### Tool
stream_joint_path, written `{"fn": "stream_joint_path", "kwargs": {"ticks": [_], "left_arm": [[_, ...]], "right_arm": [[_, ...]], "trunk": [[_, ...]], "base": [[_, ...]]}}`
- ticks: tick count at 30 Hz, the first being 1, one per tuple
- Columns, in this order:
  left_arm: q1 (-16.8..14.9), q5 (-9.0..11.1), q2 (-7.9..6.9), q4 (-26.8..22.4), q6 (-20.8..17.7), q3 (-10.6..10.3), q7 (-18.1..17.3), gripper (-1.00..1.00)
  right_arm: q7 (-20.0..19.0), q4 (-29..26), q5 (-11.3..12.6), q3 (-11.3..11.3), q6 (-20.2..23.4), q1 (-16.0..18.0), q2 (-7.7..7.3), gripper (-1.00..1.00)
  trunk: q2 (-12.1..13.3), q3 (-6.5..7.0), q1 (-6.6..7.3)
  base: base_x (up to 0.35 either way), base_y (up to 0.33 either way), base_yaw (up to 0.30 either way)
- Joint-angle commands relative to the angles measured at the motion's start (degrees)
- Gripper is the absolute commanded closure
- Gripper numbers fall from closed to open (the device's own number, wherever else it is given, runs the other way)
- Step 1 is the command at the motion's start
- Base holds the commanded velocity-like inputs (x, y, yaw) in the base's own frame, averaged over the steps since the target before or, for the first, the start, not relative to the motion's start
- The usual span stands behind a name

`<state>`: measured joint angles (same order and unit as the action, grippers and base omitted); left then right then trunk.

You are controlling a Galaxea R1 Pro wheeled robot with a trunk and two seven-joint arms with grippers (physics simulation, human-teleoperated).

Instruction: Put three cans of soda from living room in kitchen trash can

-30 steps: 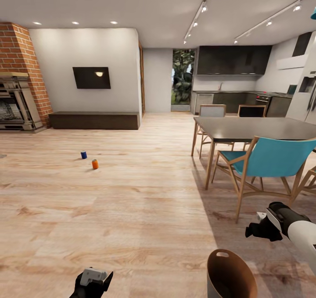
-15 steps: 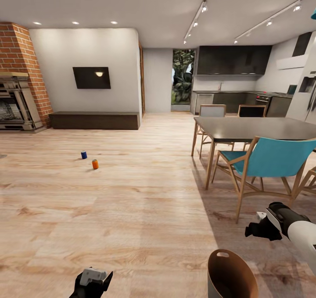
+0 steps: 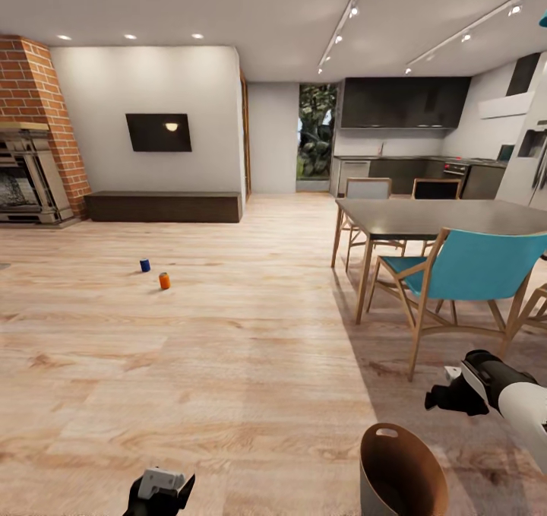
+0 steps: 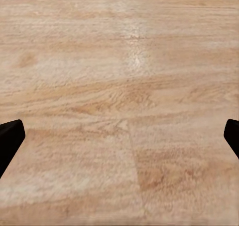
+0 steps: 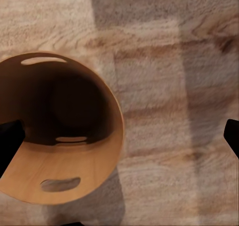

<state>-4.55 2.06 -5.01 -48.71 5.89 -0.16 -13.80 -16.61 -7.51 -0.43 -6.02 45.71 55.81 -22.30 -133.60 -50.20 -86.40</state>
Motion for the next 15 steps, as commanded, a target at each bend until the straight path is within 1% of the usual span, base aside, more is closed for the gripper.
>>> {"fn": "stream_joint_path", "kwargs": {"ticks": [1, 8, 15], "left_arm": [[-0.01, 0.00, 0.00, 0.08, 0.00, 0.00, 0.00, -1.00], [-0.02, -0.03, 0.00, 0.39, 0.00, -0.01, 0.00, -1.00], [-0.02, -0.03, 0.01, 0.45, 0.00, -0.02, -0.03, -1.00]], "right_arm": [[0.00, 0.01, 0.02, -0.37, 0.00, 0.00, 0.01, -1.00], [0.00, 0.06, 0.07, -1.78, -0.09, 0.00, 0.06, -1.00], [0.00, -0.02, 0.08, -2.06, -0.16, 0.00, 0.06, -1.00]], "trunk": [[-0.42, -0.18, -0.23], [-3.22, -1.44, -1.76], [-6.03, -2.70, -3.30]], "base": [[0.000, 0.000, 0.000], [0.000, 0.000, 0.000], [0.000, 0.000, 0.000]]}}
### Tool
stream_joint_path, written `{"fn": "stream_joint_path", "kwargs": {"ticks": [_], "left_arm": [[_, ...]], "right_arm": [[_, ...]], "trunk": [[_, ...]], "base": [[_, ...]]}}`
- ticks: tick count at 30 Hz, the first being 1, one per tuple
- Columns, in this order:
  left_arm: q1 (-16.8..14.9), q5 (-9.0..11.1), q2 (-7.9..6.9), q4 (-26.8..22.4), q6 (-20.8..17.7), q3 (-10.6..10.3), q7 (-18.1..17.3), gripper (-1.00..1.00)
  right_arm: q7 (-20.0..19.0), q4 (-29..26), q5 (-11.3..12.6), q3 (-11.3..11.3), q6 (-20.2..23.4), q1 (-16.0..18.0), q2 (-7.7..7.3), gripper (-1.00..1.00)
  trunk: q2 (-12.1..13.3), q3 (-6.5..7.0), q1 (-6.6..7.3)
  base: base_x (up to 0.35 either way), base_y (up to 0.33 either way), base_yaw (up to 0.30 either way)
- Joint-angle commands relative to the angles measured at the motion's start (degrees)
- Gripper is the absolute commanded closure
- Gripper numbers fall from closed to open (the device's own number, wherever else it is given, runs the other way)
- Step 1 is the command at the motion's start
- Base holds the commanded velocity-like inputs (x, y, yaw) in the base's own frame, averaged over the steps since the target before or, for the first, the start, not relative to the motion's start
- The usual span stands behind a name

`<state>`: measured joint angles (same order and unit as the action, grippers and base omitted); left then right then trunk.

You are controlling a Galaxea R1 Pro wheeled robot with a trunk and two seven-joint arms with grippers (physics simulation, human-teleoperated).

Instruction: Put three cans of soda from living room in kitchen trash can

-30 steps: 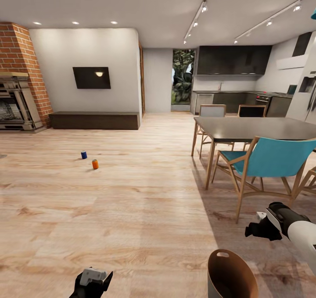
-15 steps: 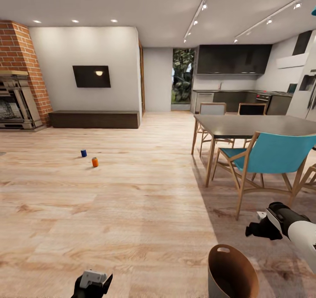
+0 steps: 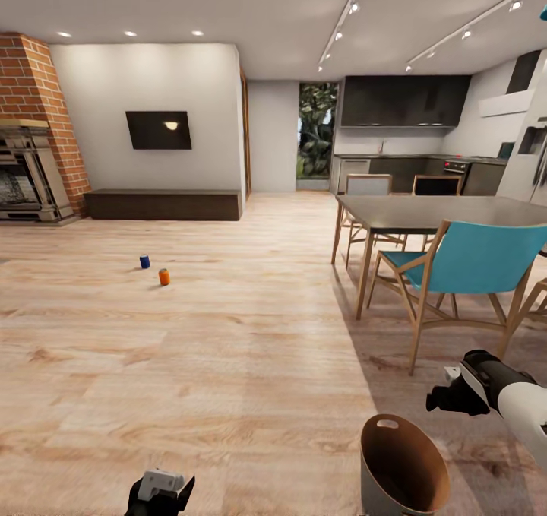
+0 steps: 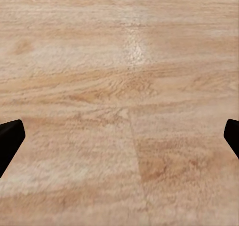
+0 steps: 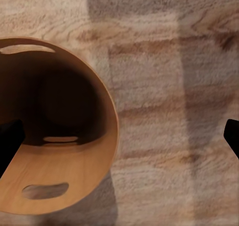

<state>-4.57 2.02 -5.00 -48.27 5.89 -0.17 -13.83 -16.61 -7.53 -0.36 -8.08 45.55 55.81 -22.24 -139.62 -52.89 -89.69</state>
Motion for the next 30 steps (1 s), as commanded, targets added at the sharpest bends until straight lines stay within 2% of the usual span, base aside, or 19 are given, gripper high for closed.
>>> {"fn": "stream_joint_path", "kwargs": {"ticks": [1, 9, 30], "left_arm": [[0.00, 0.00, 0.00, 0.00, 0.00, 0.00, -0.01, -1.00], [0.00, 0.00, -0.01, 0.01, 0.00, 0.00, -0.05, -1.00], [0.00, 0.00, -0.01, 0.01, 0.00, -0.05, -0.06, -1.00]], "right_arm": [[0.00, -0.01, 0.00, -0.02, 0.00, 0.00, 0.00, -1.00], [0.00, 0.30, 0.05, -0.15, -1.69, 0.00, 0.05, -1.00], [-0.01, 0.36, 0.05, -0.25, -2.21, -0.08, 0.09, -1.00]], "trunk": [[-0.42, -0.18, -0.23], [-3.62, -1.62, -1.98], [-3.91, -6.27, -2.52]], "base": [[0.000, 0.000, 0.000], [0.000, 0.000, 0.000], [0.000, 0.000, 0.000]]}}
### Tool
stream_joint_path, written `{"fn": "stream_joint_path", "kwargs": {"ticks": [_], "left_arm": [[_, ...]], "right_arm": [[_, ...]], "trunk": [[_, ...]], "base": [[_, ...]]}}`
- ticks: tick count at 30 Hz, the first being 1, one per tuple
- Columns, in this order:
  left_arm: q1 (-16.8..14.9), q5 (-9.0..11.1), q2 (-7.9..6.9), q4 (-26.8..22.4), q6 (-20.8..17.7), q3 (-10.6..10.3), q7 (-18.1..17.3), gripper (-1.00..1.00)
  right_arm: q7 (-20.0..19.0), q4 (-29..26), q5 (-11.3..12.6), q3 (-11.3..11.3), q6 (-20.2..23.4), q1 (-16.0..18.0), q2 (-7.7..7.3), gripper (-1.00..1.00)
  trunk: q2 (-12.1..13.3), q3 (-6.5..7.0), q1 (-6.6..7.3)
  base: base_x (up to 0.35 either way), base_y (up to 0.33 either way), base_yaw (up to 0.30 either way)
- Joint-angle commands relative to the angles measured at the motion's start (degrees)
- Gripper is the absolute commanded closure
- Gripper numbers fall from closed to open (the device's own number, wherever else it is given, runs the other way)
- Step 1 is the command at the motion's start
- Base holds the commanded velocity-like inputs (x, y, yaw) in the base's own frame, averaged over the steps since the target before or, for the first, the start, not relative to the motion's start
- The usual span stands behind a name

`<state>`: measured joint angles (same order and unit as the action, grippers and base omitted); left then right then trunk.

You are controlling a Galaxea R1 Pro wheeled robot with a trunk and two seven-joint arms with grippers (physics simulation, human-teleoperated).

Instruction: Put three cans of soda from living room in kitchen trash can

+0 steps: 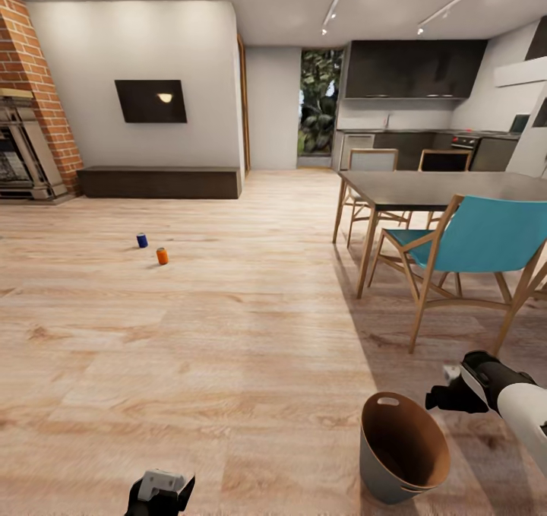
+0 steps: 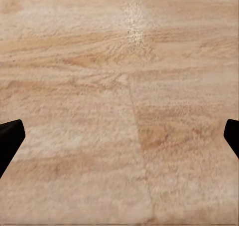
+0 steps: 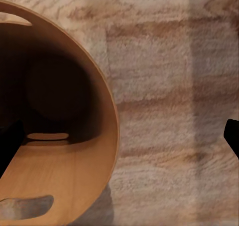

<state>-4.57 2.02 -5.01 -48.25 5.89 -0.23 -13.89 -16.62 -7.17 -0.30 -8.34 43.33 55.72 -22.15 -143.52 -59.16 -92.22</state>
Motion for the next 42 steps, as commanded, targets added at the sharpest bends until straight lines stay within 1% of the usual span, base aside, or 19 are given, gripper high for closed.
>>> {"fn": "stream_joint_path", "kwargs": {"ticks": [1, 17, 27, 35, 42], "left_arm": [[0.00, 0.00, 0.00, 0.00, 0.00, -0.01, 0.00, -1.00], [0.00, 0.00, 0.00, 0.00, 0.05, -0.04, 0.00, -1.00], [0.00, 0.00, 0.00, -0.08, 0.09, -0.07, -0.08, -1.00], [0.00, 0.02, 0.00, -0.05, 0.05, 0.01, -0.10, -1.00], [0.00, 0.15, 0.00, -0.08, 0.10, -0.03, -0.09, -1.00]], "right_arm": [[0.00, 0.01, -0.01, 0.00, 0.00, 0.00, 0.00, -1.00], [-0.01, 0.04, -0.03, -0.01, -0.15, -0.32, 0.00, -1.00], [0.01, -0.12, -0.04, -0.08, -0.18, -0.49, 0.03, -1.00], [0.01, -0.17, -0.05, -0.08, -0.18, -0.75, 0.04, -1.00], [0.01, -0.15, -0.05, -0.10, -0.18, -0.80, 0.08, -1.00]], "trunk": [[-0.02, -0.23, -0.02], [-0.23, -3.77, -0.44], [-0.23, -3.77, -0.44], [-0.23, -3.77, -0.44], [-0.23, -3.77, -0.44]], "base": [[0.000, 0.000, 0.000], [0.000, 0.000, 0.000], [0.005, 0.000, 0.000], [0.162, 0.000, 0.000], [0.045, 0.000, 0.000]]}}
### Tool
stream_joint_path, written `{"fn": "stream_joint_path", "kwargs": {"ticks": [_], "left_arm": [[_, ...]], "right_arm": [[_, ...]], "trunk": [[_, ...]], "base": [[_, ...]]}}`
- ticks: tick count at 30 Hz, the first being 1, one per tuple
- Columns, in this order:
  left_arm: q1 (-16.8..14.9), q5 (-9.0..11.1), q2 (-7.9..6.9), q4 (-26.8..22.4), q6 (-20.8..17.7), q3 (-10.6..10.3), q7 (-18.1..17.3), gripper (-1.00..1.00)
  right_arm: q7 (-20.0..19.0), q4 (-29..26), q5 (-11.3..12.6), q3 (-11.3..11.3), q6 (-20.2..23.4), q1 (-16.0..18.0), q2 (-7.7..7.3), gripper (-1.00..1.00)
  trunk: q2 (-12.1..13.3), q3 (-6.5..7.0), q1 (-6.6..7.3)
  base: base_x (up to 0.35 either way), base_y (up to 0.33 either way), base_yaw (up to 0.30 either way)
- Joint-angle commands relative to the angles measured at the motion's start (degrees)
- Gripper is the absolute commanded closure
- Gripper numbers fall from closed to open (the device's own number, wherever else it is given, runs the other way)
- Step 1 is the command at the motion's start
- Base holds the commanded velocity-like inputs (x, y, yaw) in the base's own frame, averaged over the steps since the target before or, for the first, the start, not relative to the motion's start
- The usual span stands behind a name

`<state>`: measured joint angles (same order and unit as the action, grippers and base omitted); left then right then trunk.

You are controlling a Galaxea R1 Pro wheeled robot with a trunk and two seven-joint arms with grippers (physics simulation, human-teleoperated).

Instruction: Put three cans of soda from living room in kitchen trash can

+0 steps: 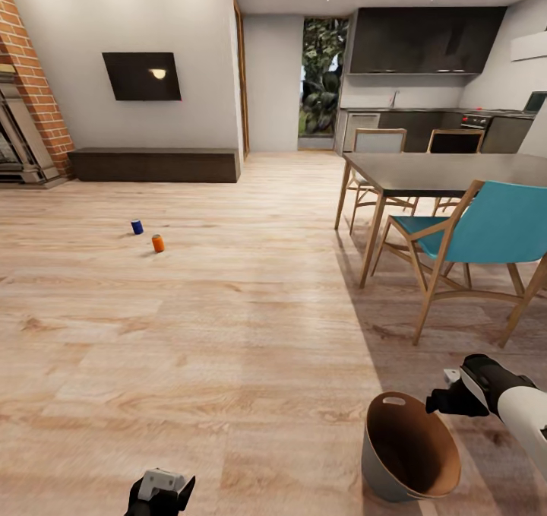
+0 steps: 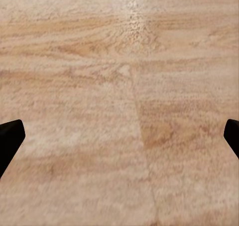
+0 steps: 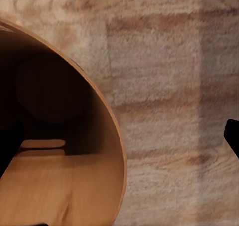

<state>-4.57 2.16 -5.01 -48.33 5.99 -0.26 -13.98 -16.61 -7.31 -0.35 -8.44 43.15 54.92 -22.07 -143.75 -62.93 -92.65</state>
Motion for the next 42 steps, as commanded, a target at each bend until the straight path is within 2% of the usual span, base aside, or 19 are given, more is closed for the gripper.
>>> {"fn": "stream_joint_path", "kwargs": {"ticks": [1, 28, 34, 42], "left_arm": [[0.01, 0.01, 0.00, 0.00, 0.03, 0.00, 0.00, -1.00], [0.00, -0.12, 0.00, 0.08, -0.01, 0.08, 0.09, -1.00], [0.00, -0.14, 0.00, 0.08, -0.01, 0.03, 0.09, -1.00], [0.00, -0.13, 0.00, 0.08, 0.06, 0.00, 0.09, -1.00]], "right_arm": [[0.00, 0.01, 0.00, 0.00, 0.00, -0.03, 0.01, -1.00], [0.00, -0.09, -0.08, 0.00, -0.02, -0.16, 0.51, -1.00], [0.00, 0.02, -0.88, 0.00, -1.10, -0.16, 0.62, -1.00], [0.00, 0.38, -2.26, 0.08, -2.62, -0.16, 0.86, -1.00]], "trunk": [[0.00, 0.00, 0.00], [-0.35, -5.76, -0.67], [-0.43, -7.09, -0.82], [-0.43, -7.09, -0.82]], "base": [[0.011, 0.000, 0.000], [0.001, 0.000, 0.000], [0.000, 0.000, 0.000], [0.000, 0.000, 0.000]]}}
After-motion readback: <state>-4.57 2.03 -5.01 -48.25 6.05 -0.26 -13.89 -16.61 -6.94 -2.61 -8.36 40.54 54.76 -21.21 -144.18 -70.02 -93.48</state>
